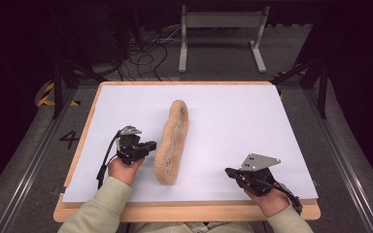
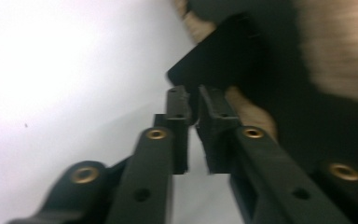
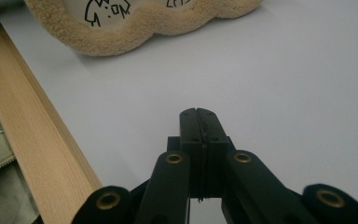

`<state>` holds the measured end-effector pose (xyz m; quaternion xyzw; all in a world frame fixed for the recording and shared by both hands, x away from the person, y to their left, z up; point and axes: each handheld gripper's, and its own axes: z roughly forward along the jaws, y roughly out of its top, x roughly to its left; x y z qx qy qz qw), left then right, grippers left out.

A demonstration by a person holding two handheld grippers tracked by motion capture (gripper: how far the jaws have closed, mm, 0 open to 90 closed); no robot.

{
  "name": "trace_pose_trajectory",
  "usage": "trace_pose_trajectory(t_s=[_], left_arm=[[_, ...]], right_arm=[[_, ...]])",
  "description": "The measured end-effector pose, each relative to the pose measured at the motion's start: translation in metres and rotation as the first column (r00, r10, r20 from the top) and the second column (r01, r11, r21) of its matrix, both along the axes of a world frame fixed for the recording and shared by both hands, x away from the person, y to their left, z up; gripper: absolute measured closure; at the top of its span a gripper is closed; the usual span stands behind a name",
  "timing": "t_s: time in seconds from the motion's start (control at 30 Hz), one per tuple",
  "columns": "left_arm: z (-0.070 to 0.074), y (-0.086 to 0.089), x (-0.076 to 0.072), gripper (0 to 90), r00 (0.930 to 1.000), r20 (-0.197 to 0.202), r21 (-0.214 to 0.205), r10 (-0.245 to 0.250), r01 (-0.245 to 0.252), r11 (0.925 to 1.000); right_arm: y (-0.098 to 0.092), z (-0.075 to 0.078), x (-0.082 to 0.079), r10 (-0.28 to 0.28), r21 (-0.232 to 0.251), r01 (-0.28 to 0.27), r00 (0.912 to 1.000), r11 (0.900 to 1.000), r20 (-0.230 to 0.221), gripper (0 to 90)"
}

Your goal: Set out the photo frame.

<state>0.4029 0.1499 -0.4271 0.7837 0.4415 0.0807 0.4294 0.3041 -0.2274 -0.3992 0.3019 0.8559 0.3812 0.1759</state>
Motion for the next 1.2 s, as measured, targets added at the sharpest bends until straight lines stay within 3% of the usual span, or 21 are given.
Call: trace_pose_trajectory(t_s=[0.17, 0.3, 0.33, 0.4, 0.57, 0.8, 0.87, 0.9, 1.0, 1.03, 1.07, 1.2], left_arm=[[0.015, 0.004, -0.021, 74.4, 0.9983, 0.058, -0.005, -0.008, 0.008, 1.0], [0.023, 0.013, -0.035, 66.9, 0.9978, 0.066, -0.047, -0.003, 0.006, 0.9989], [0.026, 0.018, -0.042, 63.9, 0.9983, 0.059, -0.083, 0.003, 0.002, 0.9965], [0.028, 0.021, -0.049, 60.0, 0.9979, 0.064, -0.112, -0.009, 0.016, 0.9935], [0.036, 0.019, -0.071, 50.3, 0.9949, 0.091, -0.146, -0.043, 0.056, 0.9877], [0.042, 0.009, -0.087, 37.1, 0.989, 0.108, -0.173, -0.101, 0.119, 0.9777], [0.044, 0.005, -0.094, 41.0, 0.986, 0.135, -0.169, -0.098, 0.12, 0.9783], [0.045, 0.004, -0.098, 48.9, 0.9818, 0.163, -0.171, -0.097, 0.125, 0.9774], [0.048, -0.006, -0.107, 77.9, 0.9722, 0.179, -0.148, -0.151, 0.178, 0.9727], [0.048, -0.006, -0.107, 81.5, 0.9722, 0.179, -0.148, -0.151, 0.178, 0.9727], [0.044, -0.016, -0.108, 85.0, 0.9699, 0.158, -0.125, -0.185, 0.206, 0.9706], [0.038, -0.026, -0.107, 89.6, 0.9671, 0.138, -0.092, -0.214, 0.228, 0.9694]], right_arm=[[-0.002, 0.0, 0.003, -0.004, 0.004, 0.004, 1.0, 1.0, -0.002, 89.2], [-0.004, 0.0, 0.007, -0.015, 0.008, 0.015, 0.9999, 0.9999, -0.003, 88.3], [-0.004, 0.0, 0.009, -0.018, 0.009, 0.018, 0.9998, 0.9998, -0.004, 88.2], [-0.004, 0.0, 0.012, -0.025, 0.011, 0.026, 0.9997, 0.9996, -0.006, 87.6], [-0.003, -0.002, 0.017, -0.028, 0.006, 0.028, 0.9995, 0.9996, -0.012, 87.1], [-0.001, -0.004, 0.022, -0.024, 0.004, 0.024, 0.9996, 0.9997, -0.015, 86.5], [0.0, -0.005, 0.022, -0.02, 0.003, 0.021, 0.9996, 0.9998, -0.018, 86.5], [0.0, -0.005, 0.023, -0.02, 0.002, 0.02, 0.9997, 0.9998, -0.018, 86.5], [0.0, -0.005, 0.023, -0.02, 0.0, 0.02, 0.9996, 0.9998, -0.019, 86.6], [0.0, -0.005, 0.023, -0.02, 0.0, 0.02, 0.9996, 0.9998, -0.019, 86.6], [0.001, -0.006, 0.023, -0.019, -0.001, 0.019, 0.9996, 0.9998, -0.021, 86.7], [0.001, -0.006, 0.022, -0.017, -0.004, 0.017, 0.9996, 0.9998, -0.021, 86.7]])
